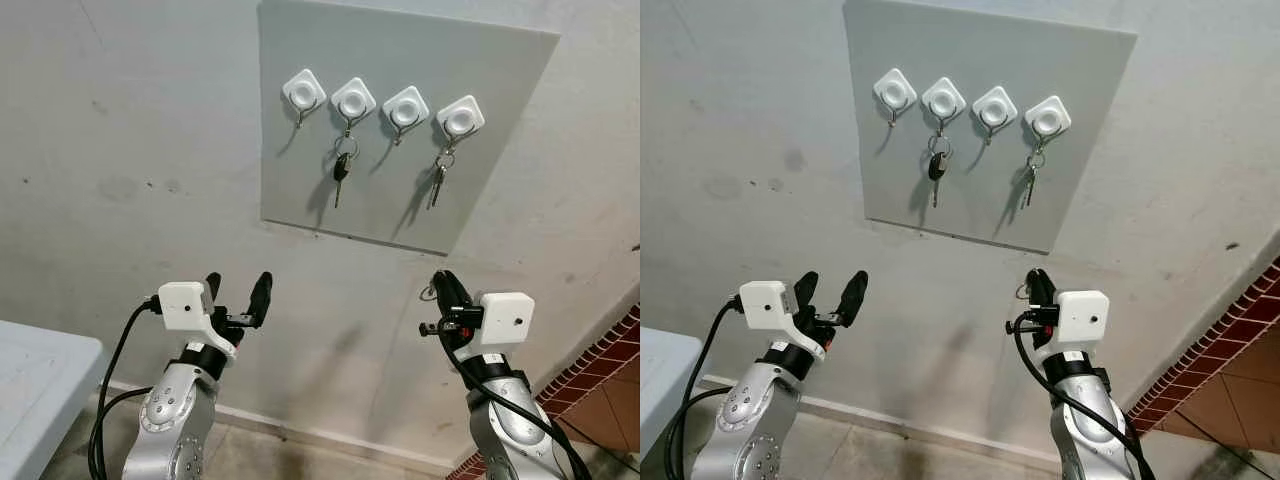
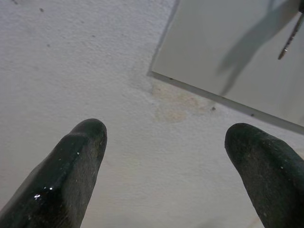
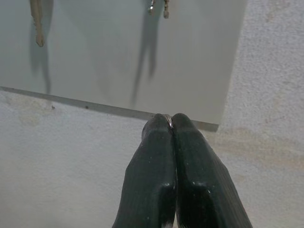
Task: Hang keys on a hook
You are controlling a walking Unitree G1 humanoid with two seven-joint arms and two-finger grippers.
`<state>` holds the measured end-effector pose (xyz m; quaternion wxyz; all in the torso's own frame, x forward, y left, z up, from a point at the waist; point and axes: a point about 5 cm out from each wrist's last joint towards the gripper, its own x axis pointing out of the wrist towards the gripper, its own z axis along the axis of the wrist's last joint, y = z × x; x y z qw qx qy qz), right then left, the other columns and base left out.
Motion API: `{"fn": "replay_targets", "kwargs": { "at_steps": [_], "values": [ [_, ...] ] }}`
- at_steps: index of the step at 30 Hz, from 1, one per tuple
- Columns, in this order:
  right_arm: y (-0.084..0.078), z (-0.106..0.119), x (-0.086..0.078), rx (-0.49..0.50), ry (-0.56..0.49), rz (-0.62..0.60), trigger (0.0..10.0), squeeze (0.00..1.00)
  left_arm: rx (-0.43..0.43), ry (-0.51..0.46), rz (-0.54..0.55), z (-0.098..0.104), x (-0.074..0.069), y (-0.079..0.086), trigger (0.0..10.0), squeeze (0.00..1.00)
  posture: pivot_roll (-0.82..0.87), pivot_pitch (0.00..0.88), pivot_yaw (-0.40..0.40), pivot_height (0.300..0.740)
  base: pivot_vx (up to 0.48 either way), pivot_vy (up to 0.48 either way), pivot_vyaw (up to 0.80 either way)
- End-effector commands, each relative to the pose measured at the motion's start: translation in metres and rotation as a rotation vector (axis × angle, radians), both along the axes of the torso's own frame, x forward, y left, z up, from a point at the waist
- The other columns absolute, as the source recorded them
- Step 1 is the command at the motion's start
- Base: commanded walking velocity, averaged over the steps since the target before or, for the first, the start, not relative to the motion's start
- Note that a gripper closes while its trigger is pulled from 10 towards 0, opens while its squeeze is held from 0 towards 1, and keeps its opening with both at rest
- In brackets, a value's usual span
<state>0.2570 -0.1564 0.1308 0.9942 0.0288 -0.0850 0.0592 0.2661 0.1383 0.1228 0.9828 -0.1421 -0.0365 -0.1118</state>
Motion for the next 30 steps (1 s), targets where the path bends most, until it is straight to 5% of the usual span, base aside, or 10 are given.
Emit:
{"fn": "replay_targets", "kwargs": {
  "at_steps": [1, 22, 30],
  "values": [
    [-0.0022, 0.0001, 0.0003, -0.004, 0.004, -0.010, 10.0, 0.00, 0.014, 0.006, -0.007, -0.0002, 0.0012, -0.0024, 10.0, 0.00, 0.03, 0.000, -0.052, 0.740, 0.401, 0.000, 0.00],
    [0.0000, -0.0008, -0.0004, 0.000, 0.005, -0.009, 10.0, 0.00, 0.020, 0.005, -0.019, 0.0001, 0.0004, -0.0041, 10.0, 0.00, 0.03, 0.000, -0.047, 0.740, 0.381, 0.000, 0.00],
    [0.0011, -0.0016, -0.0004, 0.002, 0.007, -0.003, 10.0, 0.00, 0.017, 0.005, -0.016, 0.0000, -0.0007, -0.0068, 10.0, 0.00, 0.04, 0.000, -0.046, 0.740, 0.000, 0.000, 0.00]
  ]
}}
